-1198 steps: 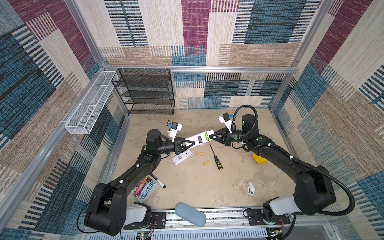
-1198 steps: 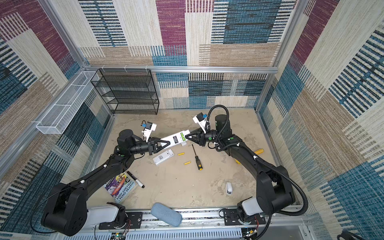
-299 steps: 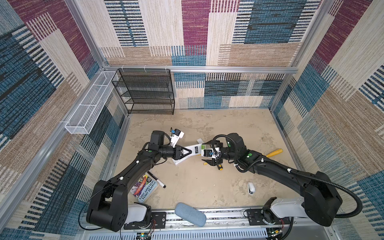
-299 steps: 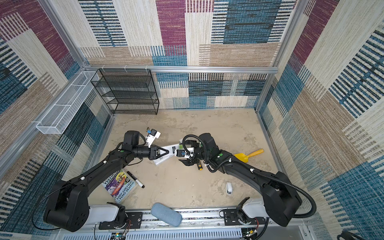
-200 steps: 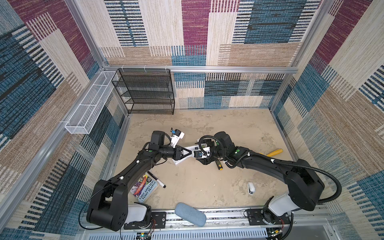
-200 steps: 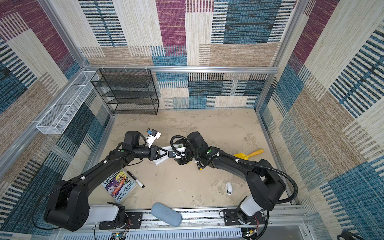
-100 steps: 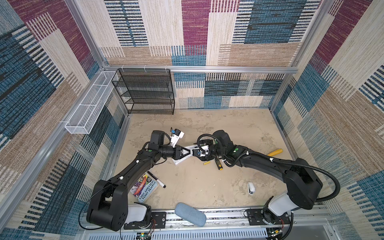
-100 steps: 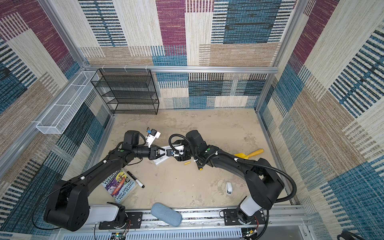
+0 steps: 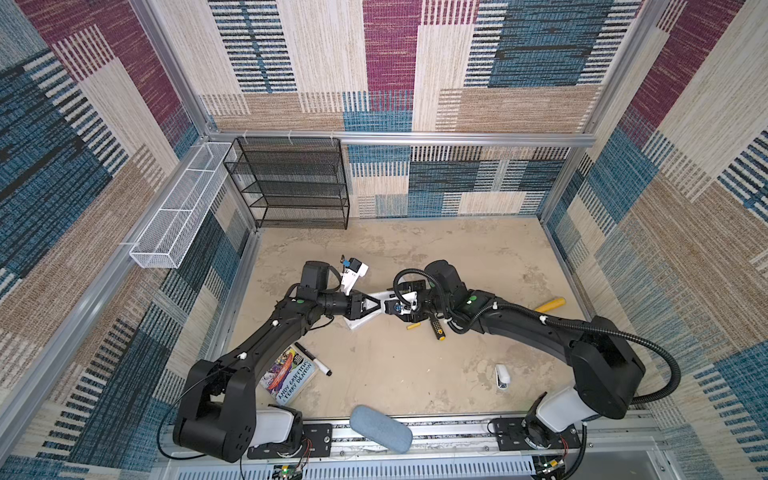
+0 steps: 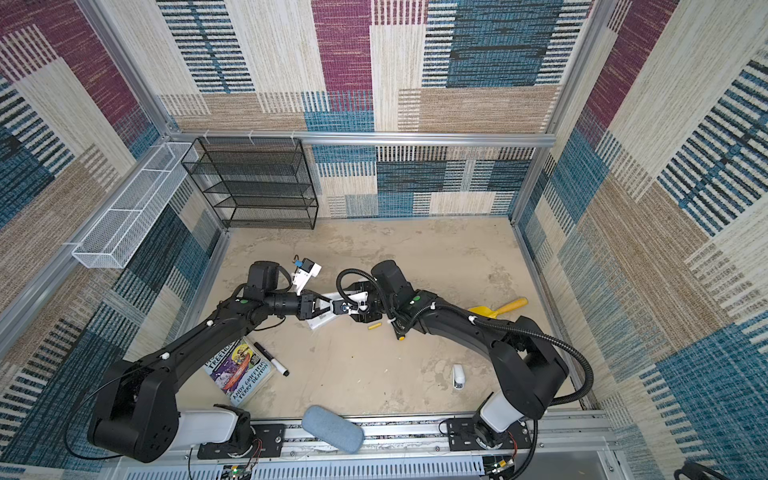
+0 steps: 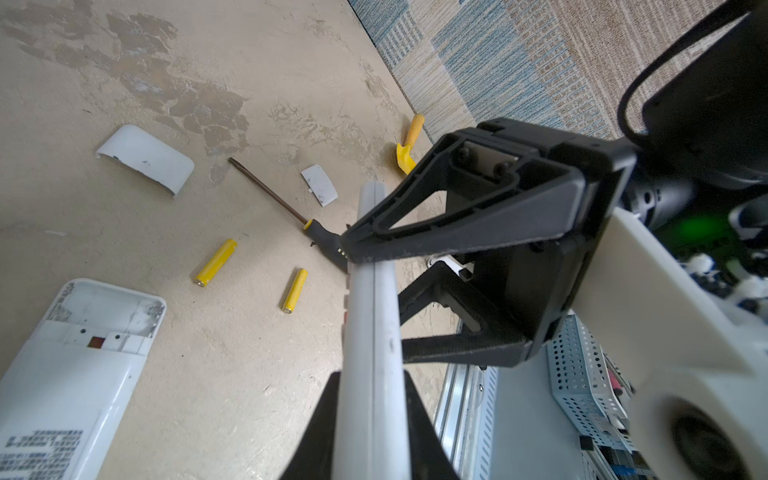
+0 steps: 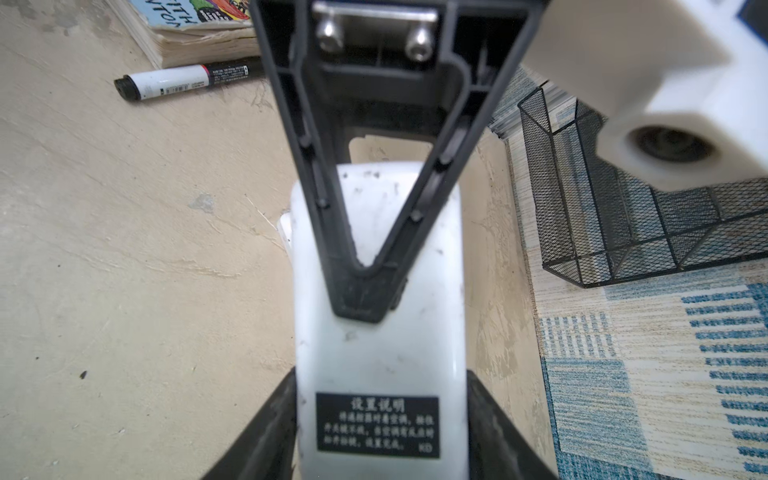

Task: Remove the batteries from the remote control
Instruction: 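Open the left gripper and lift it away while the right gripper holds the remote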

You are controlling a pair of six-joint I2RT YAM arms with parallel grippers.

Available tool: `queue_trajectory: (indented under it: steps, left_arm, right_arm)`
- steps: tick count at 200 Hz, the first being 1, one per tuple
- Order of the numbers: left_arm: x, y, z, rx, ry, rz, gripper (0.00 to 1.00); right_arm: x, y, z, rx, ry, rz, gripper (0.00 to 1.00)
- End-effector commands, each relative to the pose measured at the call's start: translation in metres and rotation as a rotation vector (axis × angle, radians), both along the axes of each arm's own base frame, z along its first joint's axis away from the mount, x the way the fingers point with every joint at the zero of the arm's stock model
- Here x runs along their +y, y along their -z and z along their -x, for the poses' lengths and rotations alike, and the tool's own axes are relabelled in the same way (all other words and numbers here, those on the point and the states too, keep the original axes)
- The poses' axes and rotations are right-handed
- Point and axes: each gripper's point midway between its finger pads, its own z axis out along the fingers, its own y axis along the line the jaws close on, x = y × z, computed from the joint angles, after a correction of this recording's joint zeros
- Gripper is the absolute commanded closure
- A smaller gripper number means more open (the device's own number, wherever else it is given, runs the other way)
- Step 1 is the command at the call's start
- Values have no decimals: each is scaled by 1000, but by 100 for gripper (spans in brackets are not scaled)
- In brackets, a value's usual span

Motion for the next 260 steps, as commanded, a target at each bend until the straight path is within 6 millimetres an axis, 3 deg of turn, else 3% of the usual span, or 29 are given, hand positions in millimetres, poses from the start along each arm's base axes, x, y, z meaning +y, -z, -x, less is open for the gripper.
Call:
queue_trajectory:
  steps: [1,33,74,94,134,183,206,241,251,260]
  left_arm:
    - [-2,-9,-1,-36,17,21,86]
    - [-4,-16,1,-49,28,45,93]
    - [-4,-23,2,-67,29,57,94]
    - [-4,-23,2,-64,28,54,94]
    - [-4,-21,1,-51,22,49,89]
    - [-2,-21,-3,-52,6,34,67]
    - [1,-21,-3,-67,-13,10,43]
    - [19,-13,-13,-123,-137,-106,24]
    - [28,-10,-18,-143,-195,-156,2]
    - [38,-9,-23,-164,-252,-205,1]
  right_arm:
    - [3,-2,2,31,-4,-24,49]
    - [4,-1,0,42,10,-37,39]
    - [8,2,1,37,7,-38,32]
    - [9,3,-1,30,14,-37,34]
    - [9,-1,-4,2,24,-42,49]
    - [7,2,2,13,-1,-19,55]
    - [6,10,7,59,-12,2,57]
    - [2,24,17,137,-12,14,57]
    - [0,29,19,161,-6,22,57]
    - [-1,35,22,185,-2,34,56]
